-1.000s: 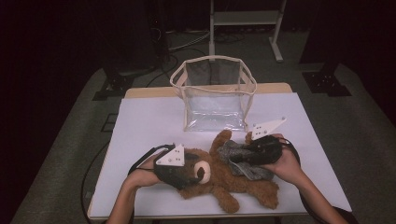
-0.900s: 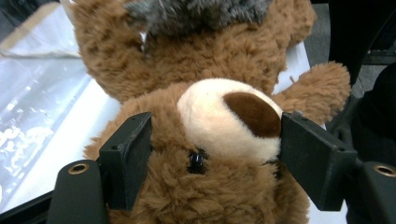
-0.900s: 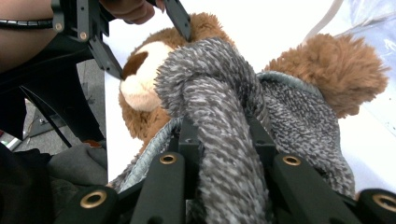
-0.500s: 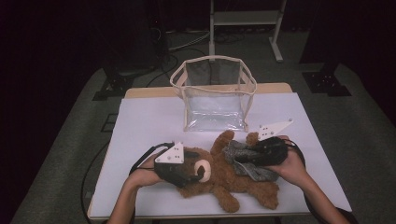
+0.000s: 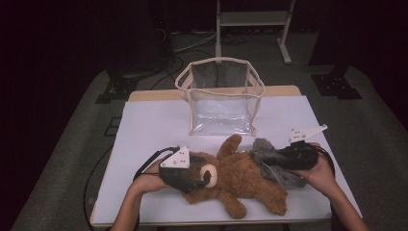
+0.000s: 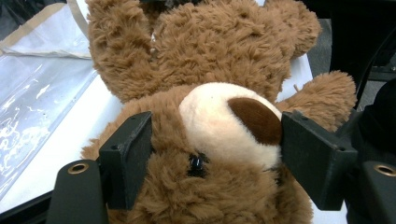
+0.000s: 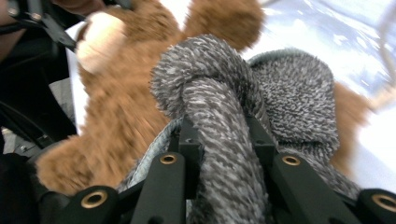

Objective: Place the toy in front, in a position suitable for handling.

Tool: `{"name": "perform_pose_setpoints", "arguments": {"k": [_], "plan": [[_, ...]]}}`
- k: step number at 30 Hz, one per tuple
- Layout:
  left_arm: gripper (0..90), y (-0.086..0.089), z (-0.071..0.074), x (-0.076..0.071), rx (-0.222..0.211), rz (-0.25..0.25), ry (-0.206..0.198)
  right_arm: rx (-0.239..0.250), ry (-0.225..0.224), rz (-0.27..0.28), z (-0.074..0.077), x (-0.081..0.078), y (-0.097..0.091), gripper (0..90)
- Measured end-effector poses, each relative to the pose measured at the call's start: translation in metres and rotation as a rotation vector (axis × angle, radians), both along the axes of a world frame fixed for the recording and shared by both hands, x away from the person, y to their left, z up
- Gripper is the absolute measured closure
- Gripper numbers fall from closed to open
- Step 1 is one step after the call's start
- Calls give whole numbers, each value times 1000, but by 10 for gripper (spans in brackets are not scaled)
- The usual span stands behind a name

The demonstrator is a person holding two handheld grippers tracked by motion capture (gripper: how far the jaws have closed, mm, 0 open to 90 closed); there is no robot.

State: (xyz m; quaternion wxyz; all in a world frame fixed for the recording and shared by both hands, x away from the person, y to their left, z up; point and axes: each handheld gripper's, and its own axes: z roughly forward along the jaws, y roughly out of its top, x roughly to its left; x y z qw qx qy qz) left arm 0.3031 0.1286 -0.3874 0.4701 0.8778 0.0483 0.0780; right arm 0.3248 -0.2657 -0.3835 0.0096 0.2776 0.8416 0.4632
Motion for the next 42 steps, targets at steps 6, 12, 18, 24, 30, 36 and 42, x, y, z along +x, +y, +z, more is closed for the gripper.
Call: {"name": "perform_pose_setpoints", "arguments": {"k": [6, 12, 18, 24, 30, 36, 42], "plan": [[268, 0, 0, 0, 3, -4, 1, 8, 20, -53, -3, 0, -21, 729], [267, -2, -1, 0, 12, -9, 3, 29, -12, -41, 12, 4, -15, 729], [267, -2, -1, -2, 18, -16, 4, -10, -40, 29, 21, 17, 23, 728], [267, -2, -1, -2, 20, -16, 4, -21, -7, 27, 9, 31, 30, 728], [267, -3, -1, -2, 22, -19, -1, -19, 30, -52, -4, 31, -2, 728], [267, -3, -2, -2, 24, -31, 0, 9, 39, -84, 0, 26, -20, 726], [267, -4, -2, -4, 33, -40, -1, 9, -6, -42, 18, 27, -2, 724]]}}
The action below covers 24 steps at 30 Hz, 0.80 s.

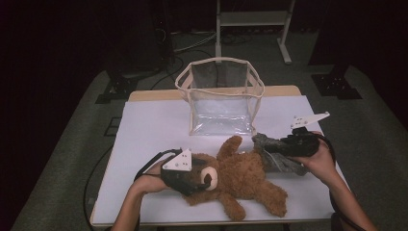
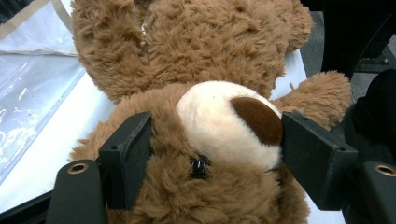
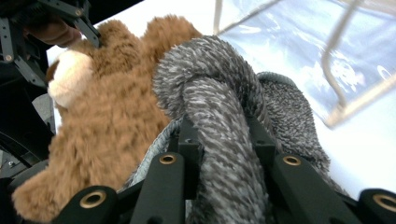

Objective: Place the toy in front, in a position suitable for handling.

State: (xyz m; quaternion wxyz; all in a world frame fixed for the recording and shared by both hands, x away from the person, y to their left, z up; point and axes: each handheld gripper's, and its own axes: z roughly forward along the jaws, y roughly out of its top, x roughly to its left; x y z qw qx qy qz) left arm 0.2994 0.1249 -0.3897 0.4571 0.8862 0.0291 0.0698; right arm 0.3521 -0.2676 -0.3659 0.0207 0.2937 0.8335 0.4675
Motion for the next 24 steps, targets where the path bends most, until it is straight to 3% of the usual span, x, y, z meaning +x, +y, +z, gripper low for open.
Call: {"name": "perform_pose_setpoints", "arguments": {"k": [6, 13, 18, 24], "plan": [[267, 1, 0, -1, 6, -10, -2, -23, 7, 24, -5, 11, 19, 721], [267, 0, 0, 0, -3, -3, -8, -12, 66, -17, -26, 11, -1, 724], [267, -1, 0, 2, -11, 13, -15, 1, 57, -19, -19, -6, -12, 725], [267, -1, 0, 5, -28, 49, -4, 15, 15, 56, -3, -21, 2, 725]]}}
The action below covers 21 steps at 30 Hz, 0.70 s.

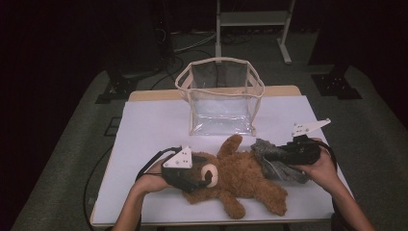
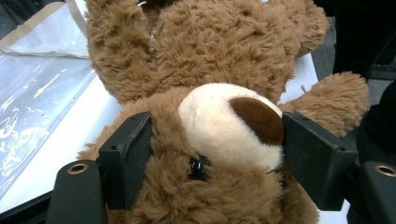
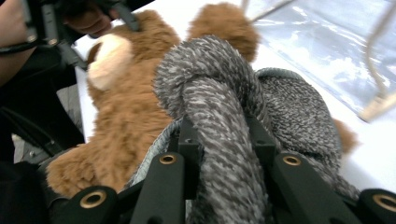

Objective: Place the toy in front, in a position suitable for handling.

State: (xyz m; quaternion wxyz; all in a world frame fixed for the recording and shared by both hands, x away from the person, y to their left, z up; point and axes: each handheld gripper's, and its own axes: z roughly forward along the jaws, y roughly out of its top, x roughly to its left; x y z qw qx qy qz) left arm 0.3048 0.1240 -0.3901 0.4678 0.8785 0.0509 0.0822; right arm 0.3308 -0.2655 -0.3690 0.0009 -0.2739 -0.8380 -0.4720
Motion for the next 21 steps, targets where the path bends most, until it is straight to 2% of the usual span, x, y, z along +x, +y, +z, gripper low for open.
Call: {"name": "perform_pose_setpoints", "arguments": {"k": [3, 6, 7, 9, 13, 16, 21], "plan": [[267, 1, 0, 1, -3, 12, 0, -20, 1, 16, -4, -2, 7, 726], [267, 1, 0, 2, -16, 24, 7, -13, 23, 14, -13, -3, 6, 727], [267, 1, 0, 3, -19, 30, 8, 18, 50, 8, -23, -5, 2, 729], [267, 1, 1, 4, -19, 40, 5, 39, 70, 2, -30, -9, -3, 729], [267, 1, 2, 5, -27, 69, 8, 22, 94, -15, -39, -17, -12, 730], [267, 1, 1, 5, -29, 76, 10, 10, 99, -18, -39, -21, -15, 730], [268, 1, 2, 10, -41, 125, 15, 23, 37, 16, -12, -26, -10, 731]]}}
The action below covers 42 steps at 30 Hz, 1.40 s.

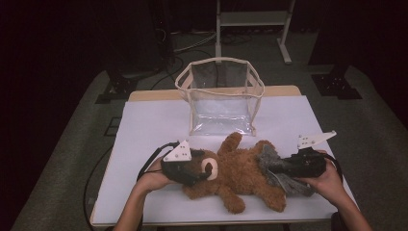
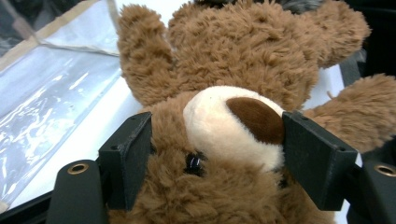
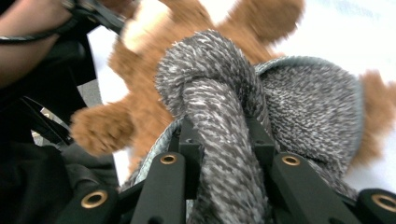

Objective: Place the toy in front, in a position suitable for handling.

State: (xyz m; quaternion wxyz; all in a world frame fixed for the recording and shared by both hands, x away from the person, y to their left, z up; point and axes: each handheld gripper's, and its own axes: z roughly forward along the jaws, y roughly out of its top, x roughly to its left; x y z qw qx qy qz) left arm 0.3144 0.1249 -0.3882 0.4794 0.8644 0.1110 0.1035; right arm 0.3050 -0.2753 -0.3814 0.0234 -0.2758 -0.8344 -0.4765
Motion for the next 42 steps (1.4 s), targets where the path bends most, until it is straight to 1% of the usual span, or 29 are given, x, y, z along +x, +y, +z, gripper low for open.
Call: {"name": "perform_pose_setpoints", "arguments": {"k": [1, 2, 3, 5, 6, 7, 8, 10, 11, 12, 13, 14, 15, 16, 18, 20, 22, 25, 26, 28, 29, 31, 32, 33, 35, 36, 38, 40, 42], "plan": [[269, 0, 0, 2, -10, 24, 3, 1, -13, 12, 6, 0, 4, 730], [270, 0, 0, 2, -10, 24, 3, 1, -13, 12, 6, 0, 4, 730], [270, 0, 1, 3, -11, 31, 4, -1, -45, 46, 17, 0, 17, 729], [270, 1, 1, 3, -11, 32, 1, -11, -69, 76, 24, 1, 30, 729], [270, 0, 1, 2, -11, 32, 0, -25, -78, 90, 26, 2, 38, 728], [270, 1, 1, 1, -4, 28, -2, -40, -89, 102, 26, 4, 45, 727], [269, 1, 2, 1, -2, 25, -6, -62, -89, 107, 24, 5, 53, 727], [270, 3, 4, 0, 6, 26, -18, -83, -84, 113, 18, 9, 58, 728], [270, 6, 7, -1, 4, 28, -23, -79, -82, 111, 15, 10, 58, 730], [269, 9, 10, -2, 6, 22, -28, -58, -75, 101, 12, 12, 54, 731], [269, 10, 11, -2, 19, 20, -30, -46, -71, 94, 10, 13, 51, 732], [269, 12, 10, -3, 51, 14, -32, -44, -66, 87, 10, 12, 48, 732], [268, 12, 10, -3, 51, 14, -32, -44, -66, 87, 10, 12, 48, 732], [268, 14, 8, -3, 74, 2, -21, -44, -63, 81, 8, 12, 44, 732], [269, 14, 3, -1, 79, -1, 7, -63, -48, 61, 8, 11, 36, 731], [272, 10, -2, -1, 76, -6, 15, -70, -46, 52, 10, 10, 32, 729], [274, 4, -4, -2, 80, -14, 9, -73, -60, 50, 17, 9, 31, 730], [286, 0, -4, -4, 84, -16, -9, -63, -100, 63, 36, 11, 38, 730], [289, 0, -5, -5, 87, -19, -13, -65, -114, 72, 42, 13, 44, 730], [299, -2, -5, -6, 84, -22, -22, -86, -139, 97, 54, 20, 59, 729], [303, -3, -5, -6, 84, -25, -26, -93, -143, 109, 58, 24, 68, 729], [305, -4, -5, -7, 95, -37, -36, -115, -140, 130, 62, 36, 87, 729], [305, -5, -5, -8, 99, -45, -39, -126, -134, 140, 62, 42, 96, 729], [305, -5, -5, -8, 108, -52, -45, -145, -119, 154, 59, 51, 111, 729], [306, -6, -6, -10, 110, -59, -50, -178, -113, 172, 54, 59, 124, 729], [306, -6, -6, -11, 108, -60, -51, -199, -98, 180, 49, 63, 133, 729], [306, -7, -6, -12, 114, -68, -58, -250, -85, 193, 36, 73, 146, 728], [305, -7, -6, -13, 119, -76, -56, -277, -44, 179, 24, 81, 151, 729], [304, -7, -7, -13, 115, -80, -51, -300, -35, 169, 16, 86, 149, 729]]}}
